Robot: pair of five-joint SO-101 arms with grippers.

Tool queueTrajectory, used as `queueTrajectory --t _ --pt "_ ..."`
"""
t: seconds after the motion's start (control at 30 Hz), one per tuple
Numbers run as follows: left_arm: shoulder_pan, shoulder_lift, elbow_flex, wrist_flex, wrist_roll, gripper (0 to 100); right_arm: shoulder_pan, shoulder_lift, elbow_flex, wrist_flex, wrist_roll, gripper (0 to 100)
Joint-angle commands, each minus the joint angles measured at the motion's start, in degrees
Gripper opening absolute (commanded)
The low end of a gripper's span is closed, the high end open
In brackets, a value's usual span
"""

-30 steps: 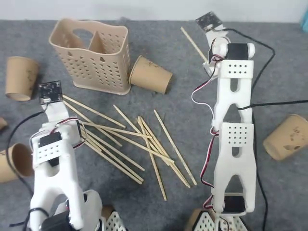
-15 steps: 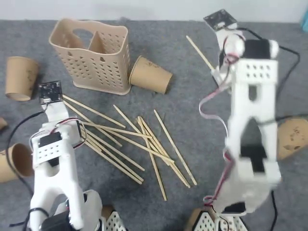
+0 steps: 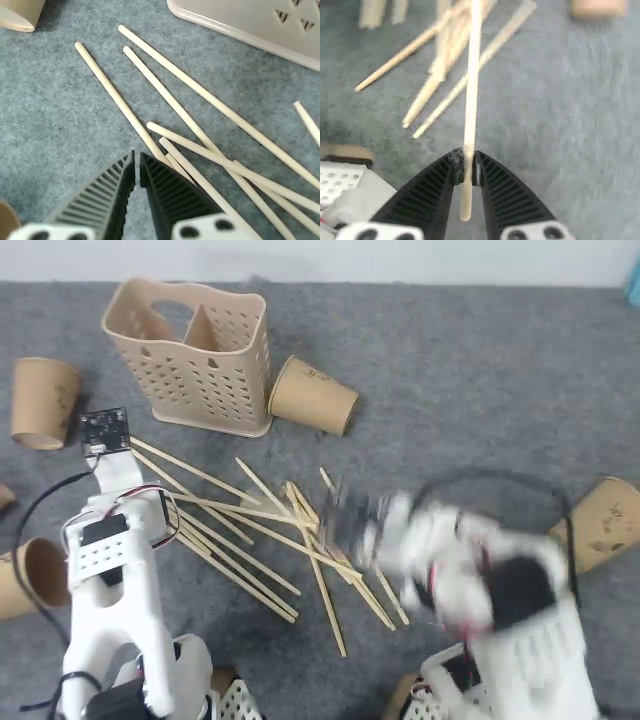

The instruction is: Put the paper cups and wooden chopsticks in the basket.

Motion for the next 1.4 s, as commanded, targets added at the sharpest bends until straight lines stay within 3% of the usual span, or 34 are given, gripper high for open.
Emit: queueTrajectory --t 0.0,0.3,0.57,0.7,0.8,0.97,1.03,1.13,1.27,1.37 --pt "0.4 -2.4 -0.1 -1.4 -0.3 1 -6.5 -9.9 8.8 0.7 0.4 0.7" --pt "0.4 -2.4 -0.1 -1.3 -0.3 1 -14.1 -0.7 20.0 -12.8 -1.8 0.9" --pt "0.4 -2.4 -0.1 -1.3 -0.3 1 -13.5 11.3 19.9 -37.0 -14.9 0.8" --pt "0.4 -2.4 -0.1 -1.3 -0.3 1 -13.5 14.4 19.9 -42.2 -18.3 0.9" --pt "0.4 -2.4 -0.1 -1.3 -0.3 1 -13.7 16.4 19.9 -42.5 -18.5 3.9" --pt "0.4 -2.4 -0.1 -1.3 -0.3 1 -13.6 18.5 20.0 -42.4 -22.9 25.2" --pt "0.4 -2.4 -0.1 -1.3 -0.3 1 -13.6 18.5 19.8 -42.4 -23.8 28.2" --pt "0.4 -2.4 -0.1 -1.3 -0.3 1 -13.5 18.5 17.8 -40.8 -24.1 24.3" --pt "0.4 -2.4 -0.1 -1.3 -0.3 1 -13.1 16.6 10.8 -31.3 -24.1 14.0" --pt "0.4 -2.3 -0.1 -1.3 -0.3 1 -8.5 11.6 5.4 -24.7 -24.4 3.8"
